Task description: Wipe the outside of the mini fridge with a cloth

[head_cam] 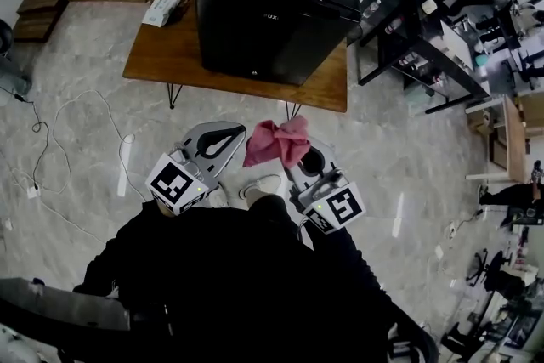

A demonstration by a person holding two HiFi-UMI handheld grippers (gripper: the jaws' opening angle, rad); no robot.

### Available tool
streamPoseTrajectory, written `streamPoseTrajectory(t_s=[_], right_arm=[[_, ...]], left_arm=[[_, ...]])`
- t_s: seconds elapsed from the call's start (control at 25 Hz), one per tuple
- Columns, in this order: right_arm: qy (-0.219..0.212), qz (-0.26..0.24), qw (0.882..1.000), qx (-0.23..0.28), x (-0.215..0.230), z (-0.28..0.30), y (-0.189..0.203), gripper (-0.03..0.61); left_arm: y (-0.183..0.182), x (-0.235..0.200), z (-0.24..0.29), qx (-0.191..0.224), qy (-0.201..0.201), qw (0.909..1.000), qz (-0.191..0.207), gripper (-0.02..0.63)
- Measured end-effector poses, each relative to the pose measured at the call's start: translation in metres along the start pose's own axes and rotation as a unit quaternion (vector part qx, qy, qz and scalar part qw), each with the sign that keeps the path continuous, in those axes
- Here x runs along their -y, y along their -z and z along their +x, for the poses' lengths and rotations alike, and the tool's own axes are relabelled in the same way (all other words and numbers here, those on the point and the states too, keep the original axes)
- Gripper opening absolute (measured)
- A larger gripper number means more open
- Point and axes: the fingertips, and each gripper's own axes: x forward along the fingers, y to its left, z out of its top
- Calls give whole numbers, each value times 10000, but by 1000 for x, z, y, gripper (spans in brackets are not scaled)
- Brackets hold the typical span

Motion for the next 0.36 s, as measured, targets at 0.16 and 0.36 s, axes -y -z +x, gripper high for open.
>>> streamPoseTrajectory(t_s=[0.16, 0.36], right_arm=[[38, 64, 9999, -67, 2, 0, 6, 66], [-9, 323, 9993, -163, -9, 5, 12, 66]], left_arm=[[2, 5, 1, -41, 109, 9999, -53, 6], [8, 7, -11, -95, 182, 9995, -245, 6]])
